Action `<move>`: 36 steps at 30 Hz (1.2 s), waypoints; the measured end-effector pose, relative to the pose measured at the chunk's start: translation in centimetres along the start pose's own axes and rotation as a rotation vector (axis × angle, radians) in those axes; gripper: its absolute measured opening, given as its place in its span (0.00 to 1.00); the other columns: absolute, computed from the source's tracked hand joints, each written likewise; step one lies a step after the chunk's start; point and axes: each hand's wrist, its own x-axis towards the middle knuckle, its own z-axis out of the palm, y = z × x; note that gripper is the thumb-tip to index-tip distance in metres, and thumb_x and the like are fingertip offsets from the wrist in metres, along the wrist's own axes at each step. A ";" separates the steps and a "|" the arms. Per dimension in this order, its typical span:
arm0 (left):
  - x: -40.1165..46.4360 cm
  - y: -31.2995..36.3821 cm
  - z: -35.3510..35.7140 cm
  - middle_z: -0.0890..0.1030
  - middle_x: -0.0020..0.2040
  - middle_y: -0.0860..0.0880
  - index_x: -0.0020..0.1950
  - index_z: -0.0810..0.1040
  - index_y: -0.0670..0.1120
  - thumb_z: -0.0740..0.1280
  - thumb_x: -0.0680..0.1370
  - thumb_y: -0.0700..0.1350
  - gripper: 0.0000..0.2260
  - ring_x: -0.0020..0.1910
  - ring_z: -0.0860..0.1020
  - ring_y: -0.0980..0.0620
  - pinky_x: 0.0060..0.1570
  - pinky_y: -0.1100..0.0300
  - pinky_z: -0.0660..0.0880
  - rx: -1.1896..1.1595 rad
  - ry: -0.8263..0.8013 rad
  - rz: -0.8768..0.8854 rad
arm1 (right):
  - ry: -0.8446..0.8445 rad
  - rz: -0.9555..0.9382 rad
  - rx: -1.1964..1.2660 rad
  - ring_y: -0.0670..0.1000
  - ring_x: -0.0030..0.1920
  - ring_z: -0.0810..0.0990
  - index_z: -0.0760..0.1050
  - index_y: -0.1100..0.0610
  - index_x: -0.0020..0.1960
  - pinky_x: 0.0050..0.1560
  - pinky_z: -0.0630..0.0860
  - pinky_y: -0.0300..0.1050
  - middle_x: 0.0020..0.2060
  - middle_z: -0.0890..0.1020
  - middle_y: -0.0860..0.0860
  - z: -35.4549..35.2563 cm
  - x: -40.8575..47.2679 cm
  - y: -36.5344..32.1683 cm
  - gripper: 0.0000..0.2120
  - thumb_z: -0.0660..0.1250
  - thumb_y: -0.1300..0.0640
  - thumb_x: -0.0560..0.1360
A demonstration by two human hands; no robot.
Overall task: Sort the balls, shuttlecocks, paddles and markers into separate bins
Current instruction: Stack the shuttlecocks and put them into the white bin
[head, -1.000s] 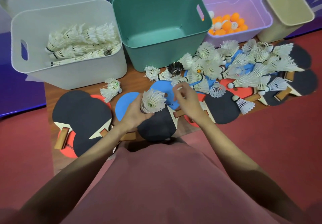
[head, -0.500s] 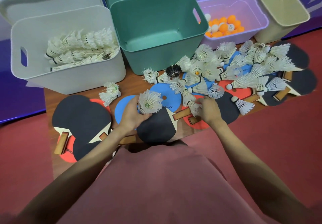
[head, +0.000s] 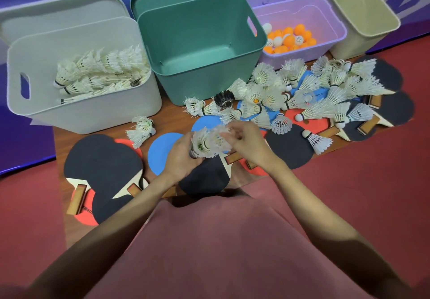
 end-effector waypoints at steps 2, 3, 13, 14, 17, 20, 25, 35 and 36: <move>0.1 0.4 0.3 0.79 0.48 0.52 0.57 0.74 0.46 0.74 0.68 0.46 0.19 0.47 0.78 0.51 0.47 0.47 0.76 0.000 -0.017 0.011 | -0.032 -0.005 -0.024 0.42 0.25 0.69 0.74 0.61 0.39 0.30 0.60 0.34 0.22 0.66 0.44 0.9 0.0 0.0 0.08 0.68 0.59 0.75; 0.1 0.5 0.4 0.79 0.48 0.52 0.56 0.74 0.47 0.73 0.68 0.46 0.19 0.47 0.78 0.51 0.47 0.47 0.76 0.001 -0.019 0.009 | -0.034 0.003 0.003 0.42 0.25 0.69 0.75 0.62 0.42 0.30 0.61 0.33 0.22 0.67 0.45 1.1 0.0 0.1 0.08 0.67 0.58 0.76; -0.7 0.7 0.8 0.78 0.48 0.55 0.58 0.74 0.44 0.75 0.70 0.45 0.20 0.48 0.77 0.52 0.50 0.53 0.75 -0.004 0.062 -0.088 | 0.106 0.252 -0.331 0.55 0.43 0.78 0.75 0.60 0.59 0.44 0.74 0.47 0.43 0.79 0.55 -1.9 1.3 9.1 0.13 0.63 0.61 0.75; -0.7 0.8 0.9 0.78 0.48 0.55 0.58 0.74 0.44 0.75 0.70 0.44 0.20 0.48 0.77 0.53 0.50 0.54 0.74 -0.011 0.066 -0.091 | 0.037 0.252 -0.408 0.58 0.46 0.78 0.74 0.59 0.61 0.45 0.73 0.47 0.47 0.77 0.57 -1.9 1.5 9.7 0.16 0.63 0.62 0.73; -1.0 0.8 0.9 0.77 0.48 0.56 0.60 0.74 0.44 0.76 0.69 0.43 0.21 0.48 0.76 0.56 0.50 0.58 0.73 -0.024 0.068 -0.102 | -0.066 0.225 -0.534 0.61 0.49 0.77 0.76 0.59 0.59 0.45 0.73 0.48 0.50 0.75 0.59 -1.6 2.3 10.6 0.13 0.64 0.61 0.74; -1.2 0.6 0.9 0.78 0.49 0.55 0.60 0.74 0.45 0.76 0.69 0.42 0.22 0.48 0.77 0.55 0.50 0.55 0.75 -0.022 0.065 -0.108 | -0.049 0.188 -0.609 0.61 0.46 0.77 0.78 0.61 0.47 0.39 0.69 0.46 0.46 0.75 0.58 -1.4 3.1 10.7 0.07 0.63 0.58 0.76; -1.6 0.3 0.9 0.80 0.50 0.49 0.58 0.75 0.42 0.75 0.67 0.47 0.23 0.49 0.79 0.48 0.48 0.51 0.76 -0.013 0.064 -0.150 | 0.153 0.187 -0.491 0.59 0.36 0.76 0.74 0.63 0.35 0.32 0.63 0.44 0.37 0.75 0.58 -2.2 3.2 9.9 0.13 0.61 0.58 0.75; -0.7 0.3 1.3 0.80 0.49 0.50 0.56 0.75 0.44 0.73 0.67 0.49 0.21 0.49 0.79 0.47 0.49 0.51 0.75 0.017 0.014 -0.189 | 0.114 -0.045 0.220 0.43 0.30 0.67 0.72 0.63 0.34 0.32 0.64 0.35 0.27 0.70 0.51 -4.2 1.3 1.7 0.10 0.63 0.65 0.74; -0.5 0.3 1.3 0.80 0.48 0.50 0.55 0.75 0.44 0.73 0.67 0.49 0.20 0.49 0.78 0.48 0.49 0.51 0.75 0.018 0.014 -0.180 | 0.055 -0.048 0.181 0.41 0.29 0.66 0.73 0.63 0.34 0.32 0.64 0.34 0.26 0.70 0.49 -3.9 1.4 1.6 0.10 0.64 0.66 0.74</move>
